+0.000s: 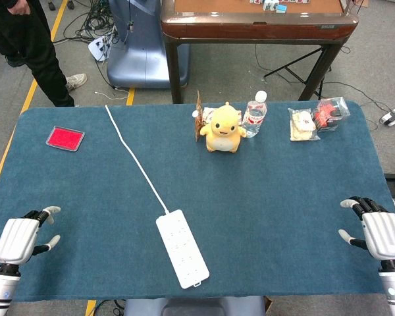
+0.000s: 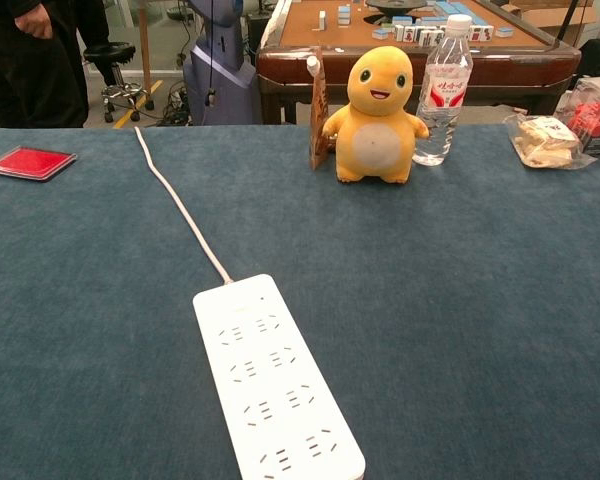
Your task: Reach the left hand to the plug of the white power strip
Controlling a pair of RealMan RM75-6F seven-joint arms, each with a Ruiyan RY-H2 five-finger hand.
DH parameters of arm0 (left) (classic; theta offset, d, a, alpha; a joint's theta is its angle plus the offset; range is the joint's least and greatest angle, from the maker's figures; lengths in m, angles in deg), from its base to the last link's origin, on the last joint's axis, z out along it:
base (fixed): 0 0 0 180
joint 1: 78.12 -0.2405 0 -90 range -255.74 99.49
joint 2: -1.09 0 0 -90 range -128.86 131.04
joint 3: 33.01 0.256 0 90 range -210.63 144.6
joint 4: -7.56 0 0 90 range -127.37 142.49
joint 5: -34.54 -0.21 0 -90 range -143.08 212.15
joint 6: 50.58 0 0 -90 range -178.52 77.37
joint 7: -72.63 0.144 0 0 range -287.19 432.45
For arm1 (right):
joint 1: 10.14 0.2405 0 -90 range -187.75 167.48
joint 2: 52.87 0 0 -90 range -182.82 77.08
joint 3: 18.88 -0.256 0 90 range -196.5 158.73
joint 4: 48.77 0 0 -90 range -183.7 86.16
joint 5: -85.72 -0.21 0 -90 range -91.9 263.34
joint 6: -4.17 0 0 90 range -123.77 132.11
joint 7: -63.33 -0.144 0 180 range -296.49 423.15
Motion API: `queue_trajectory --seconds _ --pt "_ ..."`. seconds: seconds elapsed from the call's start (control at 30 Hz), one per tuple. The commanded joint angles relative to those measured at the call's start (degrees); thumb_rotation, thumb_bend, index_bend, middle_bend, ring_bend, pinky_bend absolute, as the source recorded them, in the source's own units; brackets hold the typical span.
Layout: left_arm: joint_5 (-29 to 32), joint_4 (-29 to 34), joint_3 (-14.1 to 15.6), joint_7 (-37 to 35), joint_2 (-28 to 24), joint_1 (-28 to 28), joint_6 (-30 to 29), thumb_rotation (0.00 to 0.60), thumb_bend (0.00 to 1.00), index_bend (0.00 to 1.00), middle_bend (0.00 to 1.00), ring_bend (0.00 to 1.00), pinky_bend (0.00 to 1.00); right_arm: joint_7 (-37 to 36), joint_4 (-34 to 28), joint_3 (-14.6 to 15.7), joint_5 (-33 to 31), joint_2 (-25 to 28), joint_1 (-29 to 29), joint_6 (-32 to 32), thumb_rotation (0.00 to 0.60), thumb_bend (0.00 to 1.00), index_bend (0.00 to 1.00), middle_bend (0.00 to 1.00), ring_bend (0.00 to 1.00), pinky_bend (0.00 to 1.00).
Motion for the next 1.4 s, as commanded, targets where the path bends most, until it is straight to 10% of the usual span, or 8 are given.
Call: queue_trajectory --seconds 0.03,0.3,0.47,0.6,1.0,1.4 --pt "0.04 0.31 -0.14 0.67 0.44 0.68 0.87 0.600 0.21 0.37 0.49 0.46 0.71 -0.24 0.27 0.05 -0.21 -0.04 -0.02 0.23 0.600 0.11 0.32 0.32 0.28 0.47" --pt "-2.65 2.01 0.03 -0.22 0.77 2.90 2.37 0.600 0.21 0.33 0.51 0.56 0.79 -1.14 0.88 0.06 -0.35 0.14 -0.39 -0.15 0.600 0.11 0.32 0.32 0.28 0.47" --pt "-6.46 6.33 0.28 -3.76 -1.11 6.74 6.20 0.600 0.24 0.33 0.86 0.87 1.00 -1.20 0.51 -0.12 -0.67 0.58 -0.66 -0.52 0.600 0.11 0.32 0.32 0.28 0.47" --pt "-7.52 11.17 0.42 -3.02 -2.88 10.54 11.75 0.600 0.48 0.30 1.00 0.99 1.00 -1.26 -0.19 -0.35 -0.85 1.32 -0.83 -0.86 0.600 0.11 0.32 0.32 0.28 0.47" --pt "2.28 18.91 -0.82 5.97 -2.84 20.70 29.92 0.600 0.64 0.25 1.00 1.00 1.00 -1.60 -1.79 -0.61 -1.05 3.29 -1.51 -1.79 0.600 0.11 0.32 0.32 0.28 0.47" --pt "12.31 15.28 -1.06 14.19 4.46 26.03 34.53 0.600 0.64 0.23 1.00 1.00 1.00 -2.65 -1.21 -0.91 -1.87 3.43 -1.37 -0.96 0.600 0.11 0.32 0.32 0.28 0.47"
